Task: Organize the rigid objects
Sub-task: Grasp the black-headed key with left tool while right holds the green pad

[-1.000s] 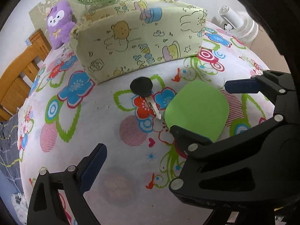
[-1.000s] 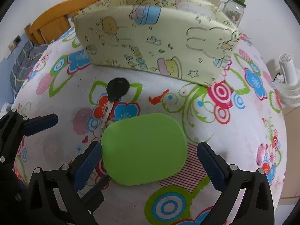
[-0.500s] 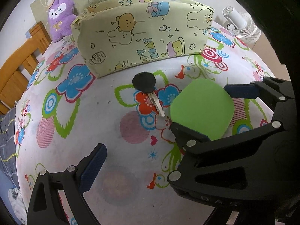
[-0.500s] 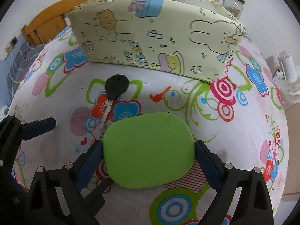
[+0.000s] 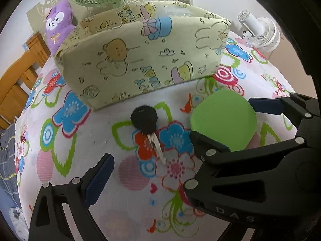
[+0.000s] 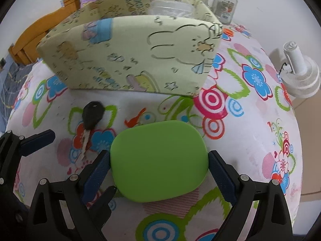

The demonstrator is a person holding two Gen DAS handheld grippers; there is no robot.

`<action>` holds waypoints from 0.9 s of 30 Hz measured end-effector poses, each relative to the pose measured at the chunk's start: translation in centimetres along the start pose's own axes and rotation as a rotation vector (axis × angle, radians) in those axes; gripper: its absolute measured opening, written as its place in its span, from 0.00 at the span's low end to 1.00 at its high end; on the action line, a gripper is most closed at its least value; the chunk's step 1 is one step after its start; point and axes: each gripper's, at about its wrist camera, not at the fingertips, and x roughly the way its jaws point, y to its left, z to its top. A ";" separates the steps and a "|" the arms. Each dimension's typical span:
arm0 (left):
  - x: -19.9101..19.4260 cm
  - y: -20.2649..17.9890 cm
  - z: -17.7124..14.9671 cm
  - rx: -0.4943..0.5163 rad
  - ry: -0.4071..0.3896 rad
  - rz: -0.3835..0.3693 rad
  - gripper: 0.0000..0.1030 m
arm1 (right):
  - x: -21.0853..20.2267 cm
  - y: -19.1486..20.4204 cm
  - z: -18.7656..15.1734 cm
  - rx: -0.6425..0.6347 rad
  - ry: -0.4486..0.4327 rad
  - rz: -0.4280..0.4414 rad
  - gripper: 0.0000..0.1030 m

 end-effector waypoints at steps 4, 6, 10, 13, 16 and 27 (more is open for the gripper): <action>0.8 0.2 1.0 -0.022 0.012 0.009 0.96 | 0.5 -0.6 0.9 0.019 0.003 -0.001 0.93; 1.1 0.3 1.2 -0.036 0.018 0.018 0.96 | 0.7 -0.8 1.4 0.025 0.002 -0.004 0.93; 1.7 0.6 1.9 -0.059 0.024 0.030 0.95 | 1.2 -1.6 2.2 0.042 0.002 -0.010 0.93; 2.1 0.9 2.3 -0.071 0.018 0.047 0.89 | 1.5 -2.2 2.5 0.057 0.008 -0.008 0.93; 2.4 1.2 2.8 -0.085 0.019 0.029 0.86 | 1.8 -2.6 2.9 0.069 0.012 -0.007 0.93; 2.3 1.3 3.7 -0.125 -0.019 0.014 0.46 | 2.2 -3.5 3.6 0.124 0.029 0.012 0.93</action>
